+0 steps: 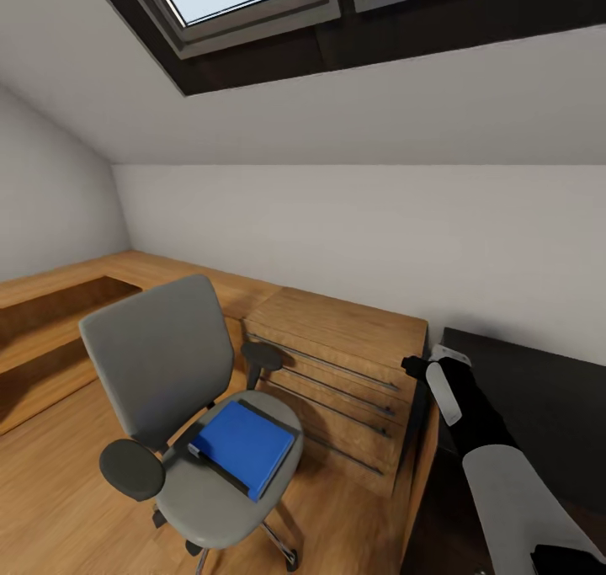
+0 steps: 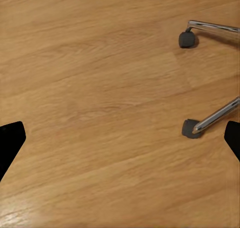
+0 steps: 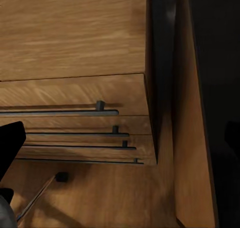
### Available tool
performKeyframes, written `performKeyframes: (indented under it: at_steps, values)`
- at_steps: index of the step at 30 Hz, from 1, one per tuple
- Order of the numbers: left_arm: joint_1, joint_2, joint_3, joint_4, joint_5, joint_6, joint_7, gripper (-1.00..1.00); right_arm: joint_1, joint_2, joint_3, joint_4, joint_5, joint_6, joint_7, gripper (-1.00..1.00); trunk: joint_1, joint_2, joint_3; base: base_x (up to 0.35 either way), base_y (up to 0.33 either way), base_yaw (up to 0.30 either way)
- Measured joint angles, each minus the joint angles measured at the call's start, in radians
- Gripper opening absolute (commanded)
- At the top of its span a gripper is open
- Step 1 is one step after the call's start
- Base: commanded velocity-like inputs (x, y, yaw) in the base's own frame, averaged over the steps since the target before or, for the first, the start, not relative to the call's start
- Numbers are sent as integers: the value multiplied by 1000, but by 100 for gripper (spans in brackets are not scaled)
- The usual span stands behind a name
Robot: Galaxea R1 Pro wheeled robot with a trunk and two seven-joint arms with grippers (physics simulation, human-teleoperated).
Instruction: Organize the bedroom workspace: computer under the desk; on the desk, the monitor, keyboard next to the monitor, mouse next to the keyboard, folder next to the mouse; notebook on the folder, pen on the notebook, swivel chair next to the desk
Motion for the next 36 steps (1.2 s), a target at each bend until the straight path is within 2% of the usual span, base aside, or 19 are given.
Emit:
performKeyframes:
  at_steps: [5,6,8,11,17,32,36]
  values:
    - [0,-1,-2,2,-1,1,-5,100,1,6,0,2,1,-1,-1,100,0,0,0,0,0,116]
    - [0,-1,-4,12,-4,1,-7,100,2,15,10,3,1,-2,-3,100,0,0,-1,0,0,245]
    - [0,-1,-4,14,-6,1,-7,100,2,15,33,4,4,-3,-3,100,0,0,-2,0,0,246]
    - [0,-1,-4,15,-6,1,-7,100,3,16,48,6,7,-3,-3,100,0,0,-4,0,0,247]
    - [0,-1,-4,15,-6,2,-7,100,8,16,55,6,9,-3,-3,100,0,0,-8,0,0,229]
    - [0,-1,-4,15,-6,3,-7,100,27,15,57,0,9,-3,-2,100,0,0,-9,0,0,18]
    - [0,-1,-4,15,-6,4,-7,100,28,16,59,0,7,-5,-2,100,0,0,-9,0,0,155]
